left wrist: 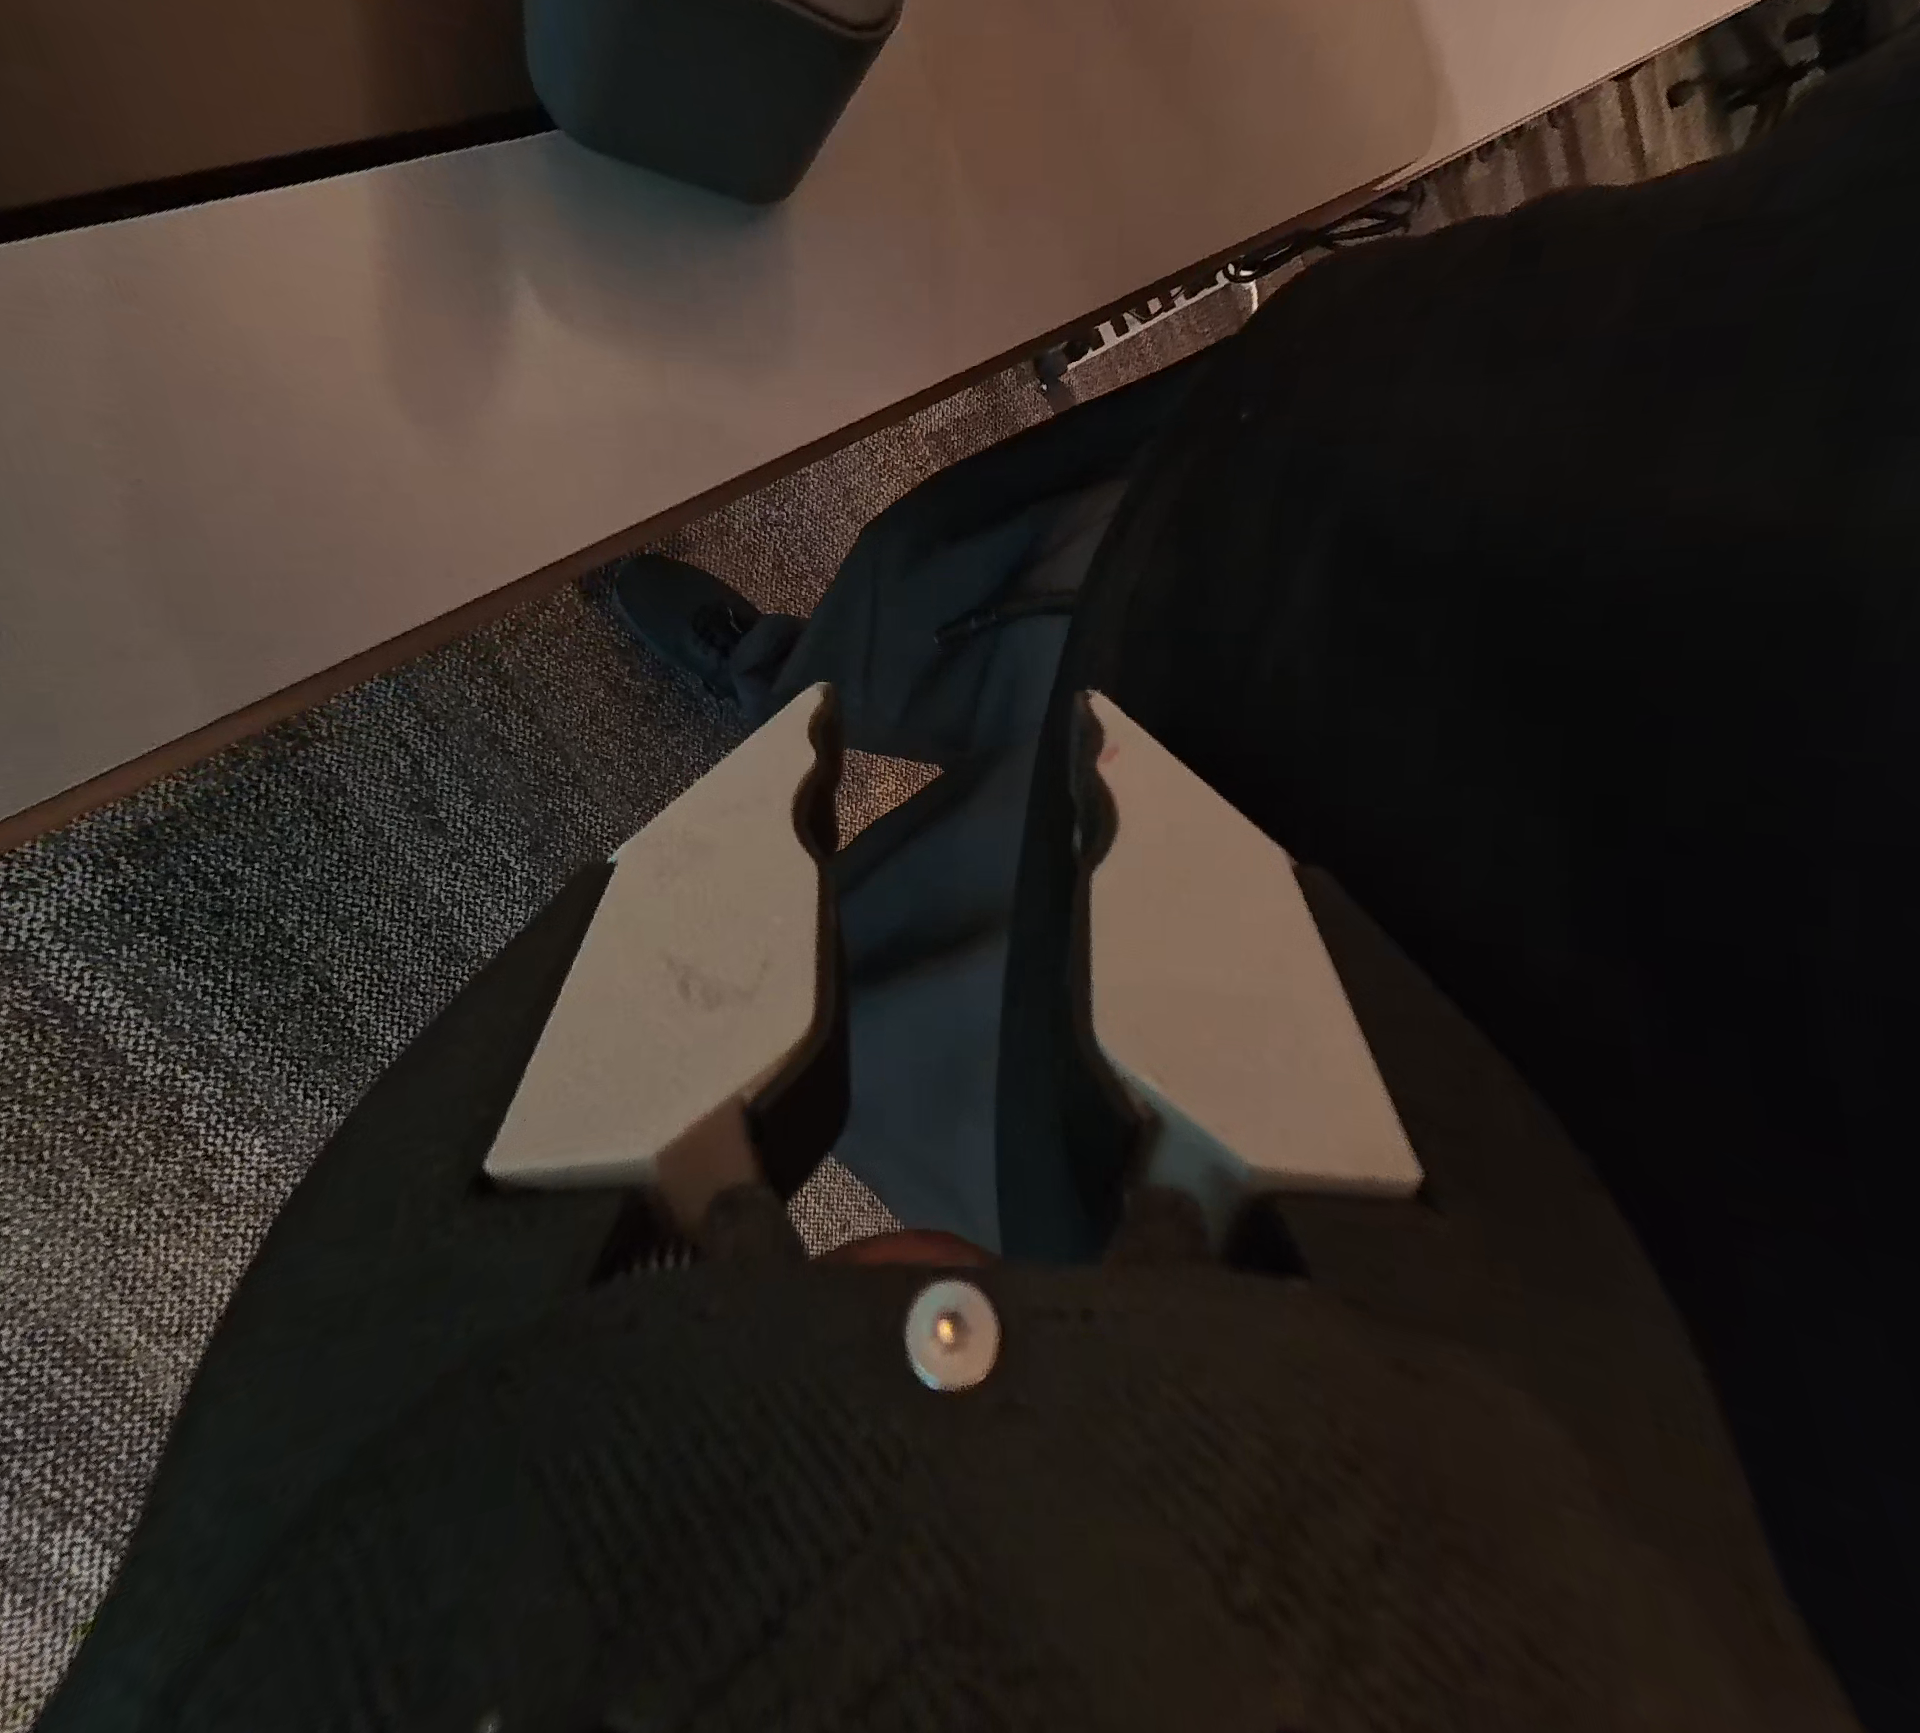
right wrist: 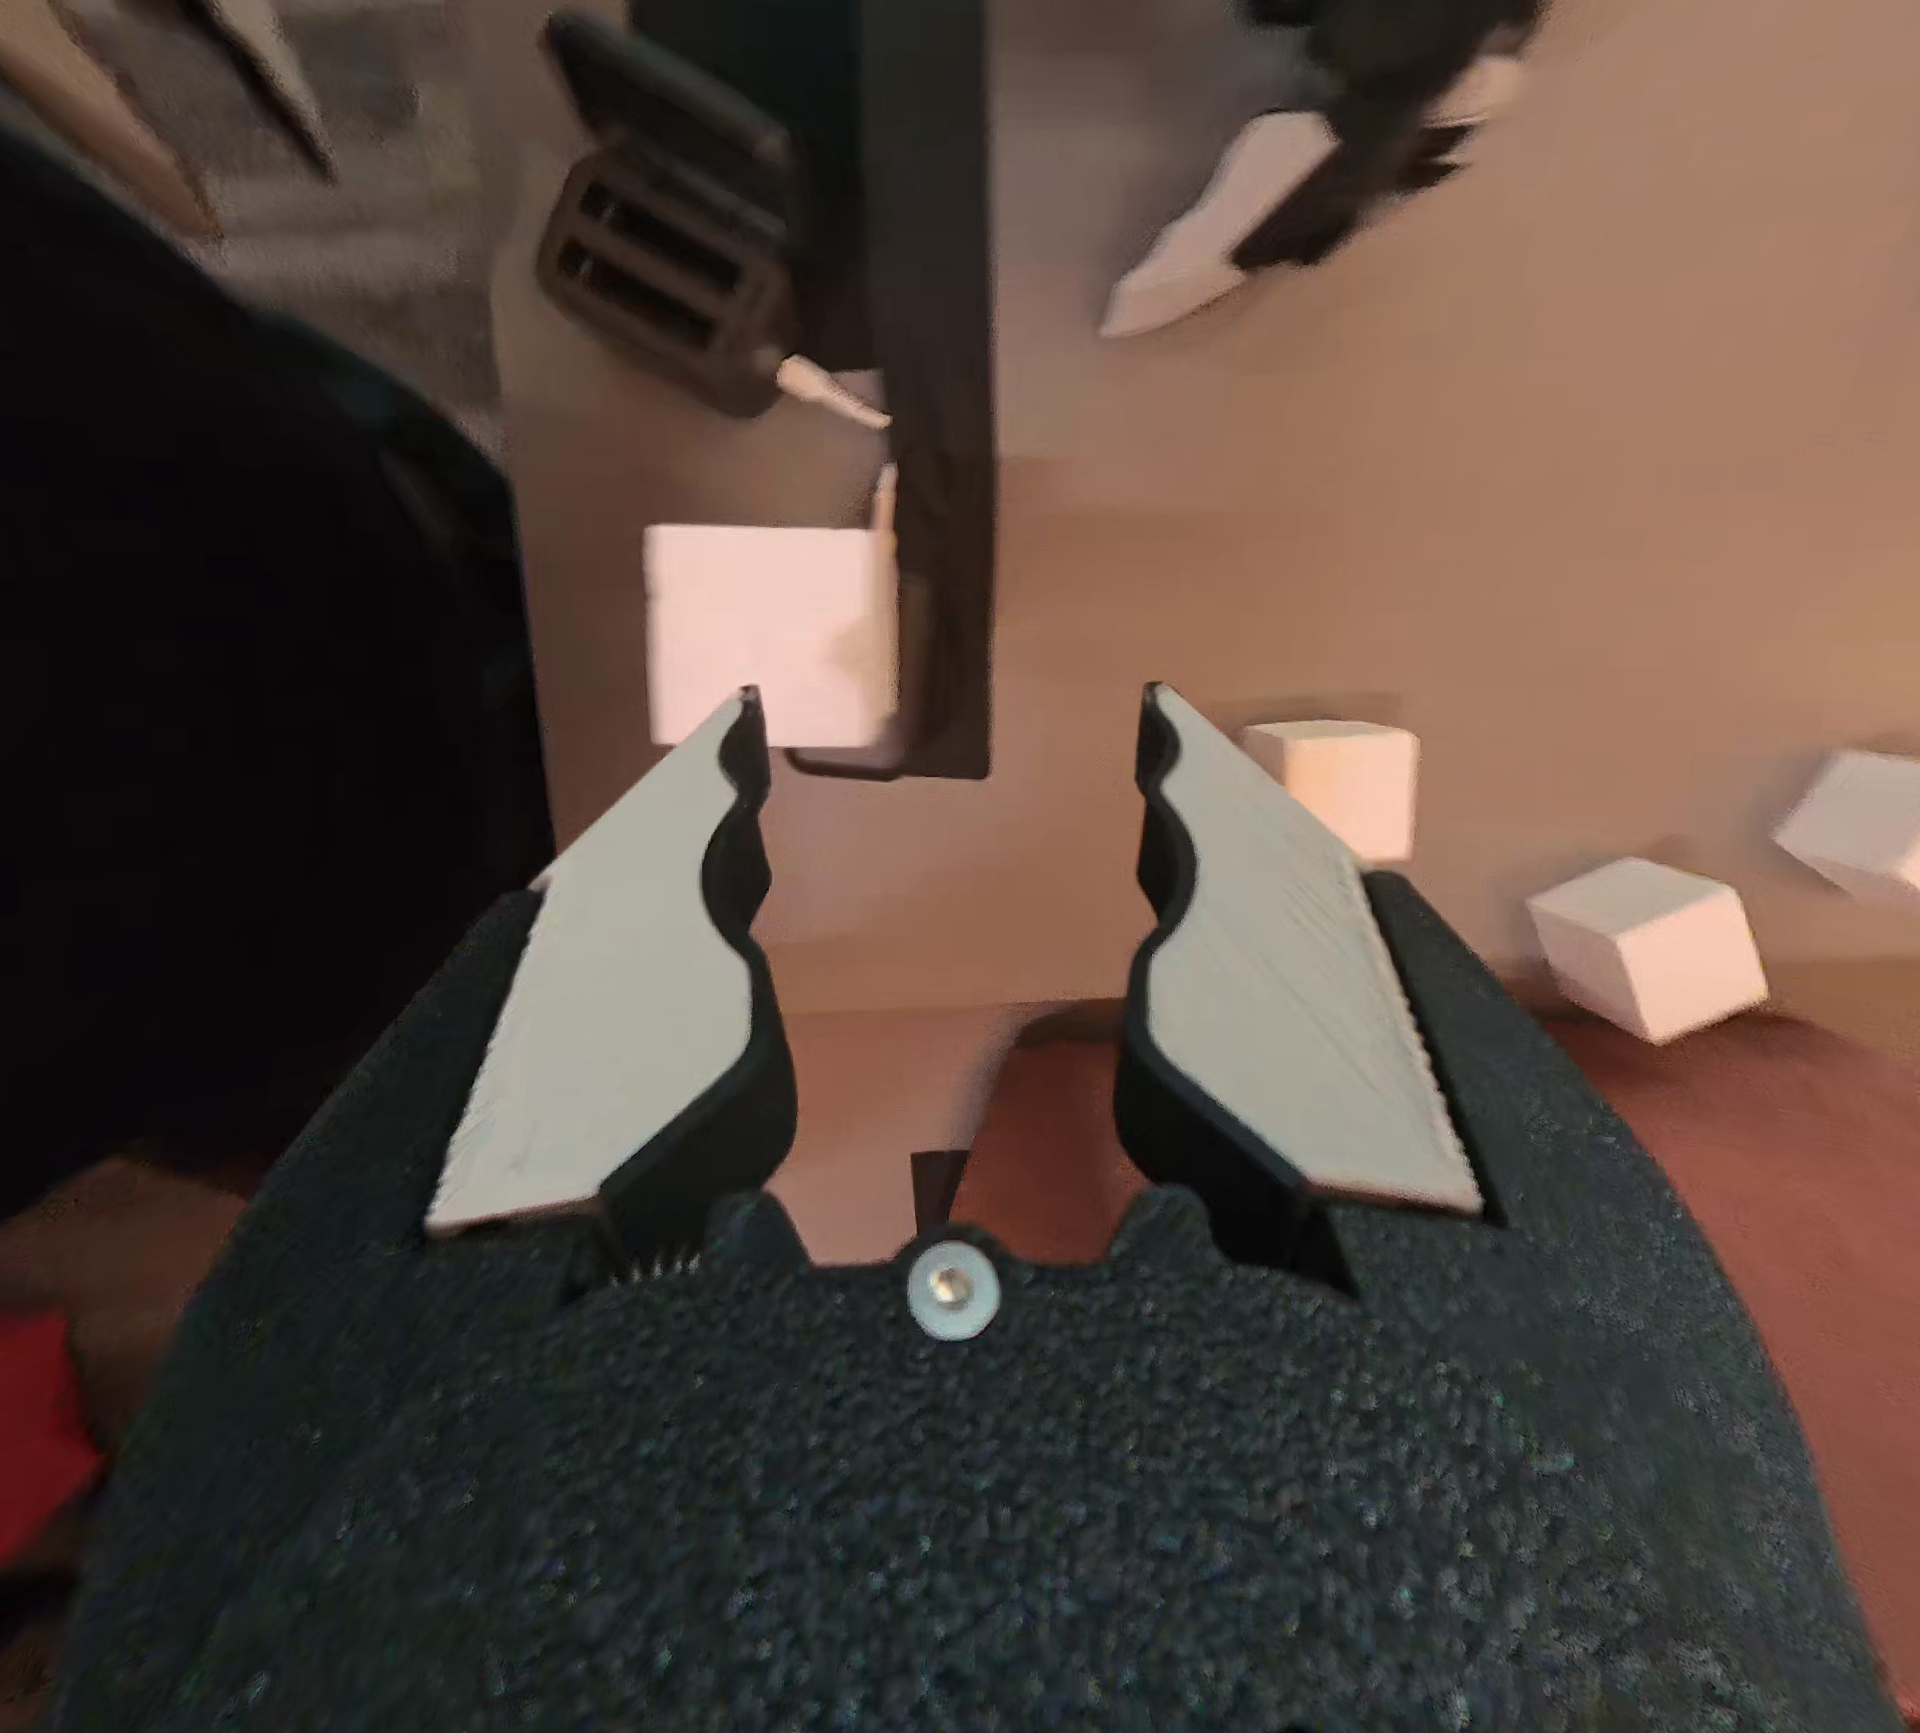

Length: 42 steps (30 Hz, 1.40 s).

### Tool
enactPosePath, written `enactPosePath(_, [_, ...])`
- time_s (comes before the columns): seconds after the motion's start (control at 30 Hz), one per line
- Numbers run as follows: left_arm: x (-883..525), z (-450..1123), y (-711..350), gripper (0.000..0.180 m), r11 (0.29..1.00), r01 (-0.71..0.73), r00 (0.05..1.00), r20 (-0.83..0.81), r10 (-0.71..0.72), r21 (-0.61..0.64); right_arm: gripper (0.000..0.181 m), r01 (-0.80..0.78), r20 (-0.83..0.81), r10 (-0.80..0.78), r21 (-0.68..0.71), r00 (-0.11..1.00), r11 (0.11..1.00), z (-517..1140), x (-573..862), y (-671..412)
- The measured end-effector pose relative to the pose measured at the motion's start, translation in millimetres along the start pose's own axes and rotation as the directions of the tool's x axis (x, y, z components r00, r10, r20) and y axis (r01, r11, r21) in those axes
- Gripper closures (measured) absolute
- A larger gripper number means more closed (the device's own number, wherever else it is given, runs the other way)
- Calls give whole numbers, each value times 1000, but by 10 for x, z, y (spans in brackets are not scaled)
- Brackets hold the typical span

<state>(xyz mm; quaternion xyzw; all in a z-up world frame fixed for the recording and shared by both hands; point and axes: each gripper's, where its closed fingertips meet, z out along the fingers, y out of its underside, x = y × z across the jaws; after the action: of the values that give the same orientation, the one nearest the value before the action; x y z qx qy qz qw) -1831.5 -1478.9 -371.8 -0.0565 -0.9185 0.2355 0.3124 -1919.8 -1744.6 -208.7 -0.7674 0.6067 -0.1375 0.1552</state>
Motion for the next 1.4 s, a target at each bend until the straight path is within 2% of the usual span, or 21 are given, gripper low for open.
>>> enactPosePath(0.07, [4,9,-3,139,1000,-5,1000,0,5,-3,115,-86,-59,87,15,994,996,-69,409,50])
enactPosePath(0.13, [10,21,-7,139,1000,-13,1000,2,13,-8,109,-127,-136,113,-95,984,987,26,821,255])
enactPosePath(0.2, [18,24,-23,139,1000,-19,1000,5,19,-7,111,-85,-188,45,-212,981,974,215,1133,433])
enactPosePath(0.33, [19,1,-34,139,1000,-20,1000,18,20,4,111,-40,-143,-24,-426,989,904,742,1372,774])
enactPosePath(0.47, [15,-33,2,139,999,15,1000,26,-15,32,111,4,-88,-64,-562,994,827,1144,1412,1050])
enactPosePath(0.5, [18,-40,18,139,999,21,999,28,-22,37,115,-4,-84,-57,-591,995,807,1199,1420,1116])
enactPosePath(0.53, [22,-46,34,139,999,25,999,31,-26,41,126,-10,-82,-51,-612,995,791,1228,1419,1164])
enactPosePath(0.6, [30,-58,71,139,998,31,999,35,-33,46,129,-14,-79,-43,-610,996,792,1196,1394,1137])
enactPosePath(0.77, [23,-46,157,139,998,41,999,25,-42,47,130,-83,-126,22,-499,992,862,552,1222,715])
enactPosePath(0.93, [-8,-4,106,139,999,14,1000,-5,-14,44,130,-83,-84,54,-402,995,912,-226,513,204])
enactPosePath(1.13, [-47,31,19,139,998,-57,998,-38,58,22,130,-25,-55,1,-449,999,893,-372,-137,59])
enactPosePath(1.4, [-110,-18,35,139,996,-89,995,-49,90,17,130,-30,-34,16,-462,999,887,-157,-439,4])
